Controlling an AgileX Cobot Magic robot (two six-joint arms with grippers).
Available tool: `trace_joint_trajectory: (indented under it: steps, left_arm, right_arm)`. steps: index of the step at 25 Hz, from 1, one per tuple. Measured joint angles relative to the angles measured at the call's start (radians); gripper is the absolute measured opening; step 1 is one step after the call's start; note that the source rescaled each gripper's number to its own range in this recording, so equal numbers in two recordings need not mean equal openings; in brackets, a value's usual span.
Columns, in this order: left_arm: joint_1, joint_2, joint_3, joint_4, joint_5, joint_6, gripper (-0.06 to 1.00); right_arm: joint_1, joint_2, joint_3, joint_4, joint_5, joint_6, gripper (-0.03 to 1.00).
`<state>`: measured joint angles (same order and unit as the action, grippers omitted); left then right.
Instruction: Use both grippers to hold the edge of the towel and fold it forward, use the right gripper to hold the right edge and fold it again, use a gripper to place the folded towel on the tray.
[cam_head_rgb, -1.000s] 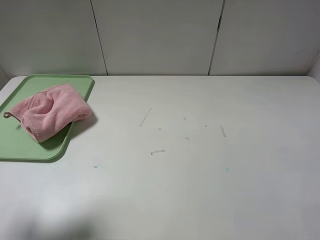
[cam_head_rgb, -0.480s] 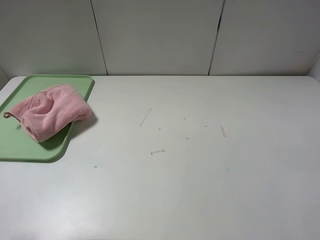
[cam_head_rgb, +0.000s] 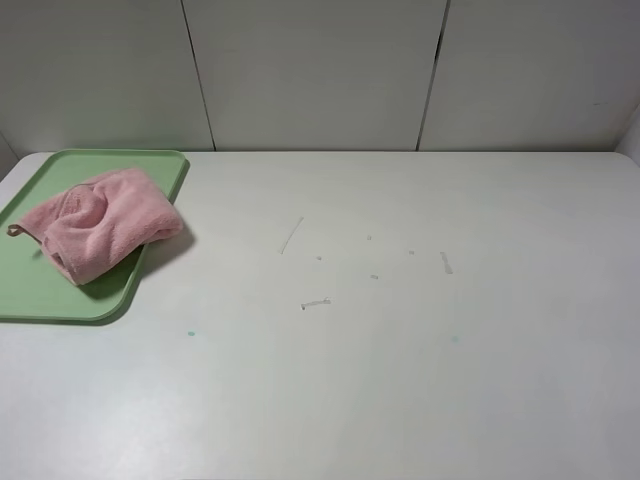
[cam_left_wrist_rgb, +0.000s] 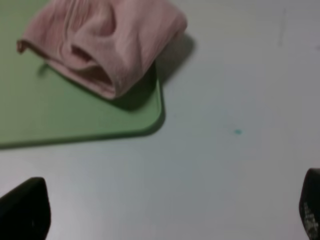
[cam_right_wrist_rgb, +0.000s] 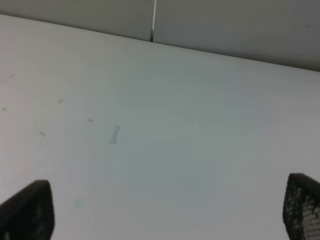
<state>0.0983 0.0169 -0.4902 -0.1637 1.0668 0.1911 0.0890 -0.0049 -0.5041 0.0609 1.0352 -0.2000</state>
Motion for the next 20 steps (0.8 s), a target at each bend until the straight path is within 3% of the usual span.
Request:
trace_joint_trajectory:
  steps: [20]
  left_arm:
    - [-0.004, -0.025, 0.001, -0.005, 0.001, 0.011, 1.0]
  right_arm:
    - [0.0, 0.0, 0.0, 0.0, 0.0, 0.0, 1.0]
